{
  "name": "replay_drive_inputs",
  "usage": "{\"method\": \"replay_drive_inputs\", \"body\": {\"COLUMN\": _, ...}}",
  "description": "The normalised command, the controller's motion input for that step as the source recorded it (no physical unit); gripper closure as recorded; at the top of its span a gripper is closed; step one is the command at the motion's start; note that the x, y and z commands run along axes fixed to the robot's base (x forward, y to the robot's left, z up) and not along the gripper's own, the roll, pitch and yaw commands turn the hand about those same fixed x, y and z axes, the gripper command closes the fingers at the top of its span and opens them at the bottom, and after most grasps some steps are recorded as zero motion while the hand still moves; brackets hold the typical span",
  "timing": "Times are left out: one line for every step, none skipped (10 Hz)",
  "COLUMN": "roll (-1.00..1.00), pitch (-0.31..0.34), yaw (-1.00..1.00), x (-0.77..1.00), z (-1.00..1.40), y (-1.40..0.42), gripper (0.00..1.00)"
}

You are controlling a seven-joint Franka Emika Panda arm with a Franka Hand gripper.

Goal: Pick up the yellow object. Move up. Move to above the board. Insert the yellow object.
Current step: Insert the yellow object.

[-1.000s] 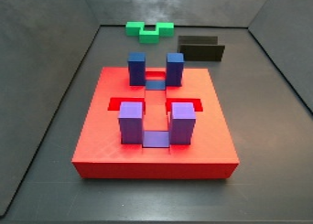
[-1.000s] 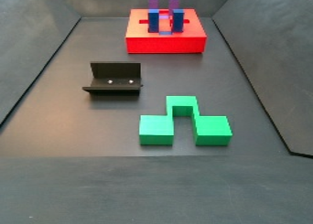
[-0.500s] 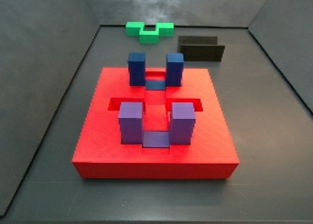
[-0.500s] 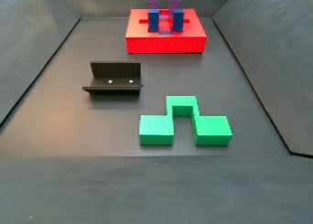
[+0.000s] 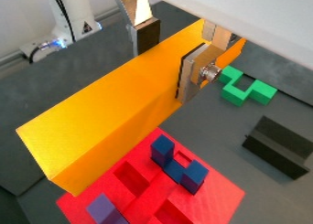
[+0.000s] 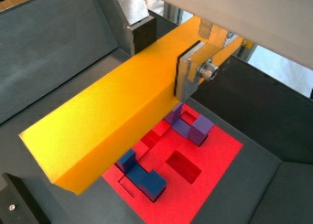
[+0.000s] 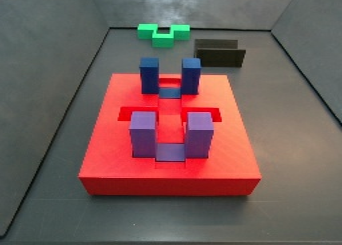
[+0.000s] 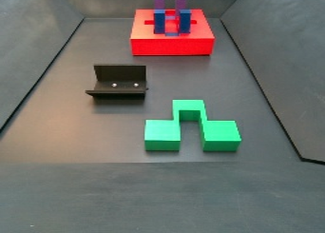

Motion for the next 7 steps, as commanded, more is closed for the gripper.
{"method": "replay_drive_inputs", "body": {"roll": -0.03, "pitch": -0.116, "yaw": 0.0, "x": 0.38, "z": -0.73, "y": 0.0, "gripper": 1.0}}
{"method": "replay_drive_inputs", "body": {"roll": -0.04, "pitch": -0.124, "yaw": 0.0, "x": 0.37, "z": -0.75, "y": 0.0, "gripper": 1.0}}
{"method": "replay_drive_inputs", "body": {"roll": 0.0, "pitch": -0.086, "yaw": 0.0, "x": 0.38, "z": -0.7, "y": 0.0, "gripper": 1.0}}
{"method": "replay_drive_inputs", "body": {"roll": 0.0, "pitch": -0.041, "yaw": 0.0, "x": 0.3, "z": -0.71, "y": -0.01, "gripper": 1.0}}
{"method": "replay_drive_inputs", "body": {"roll": 0.01, "pitch": -0.059, "yaw": 0.0, "x": 0.11, "z": -0.81, "y": -0.02, "gripper": 1.0}}
{"method": "replay_drive_inputs", "body": {"roll": 0.01, "pitch": -0.213, "yaw": 0.3, "x": -0.32, "z": -0.77, "y": -0.15, "gripper": 1.0}}
{"method": "replay_drive_inputs", "body": {"roll": 0.0, "pitch": -0.244, "yaw": 0.5, "x": -0.12, "z": -0.59, "y": -0.11, "gripper": 1.0}}
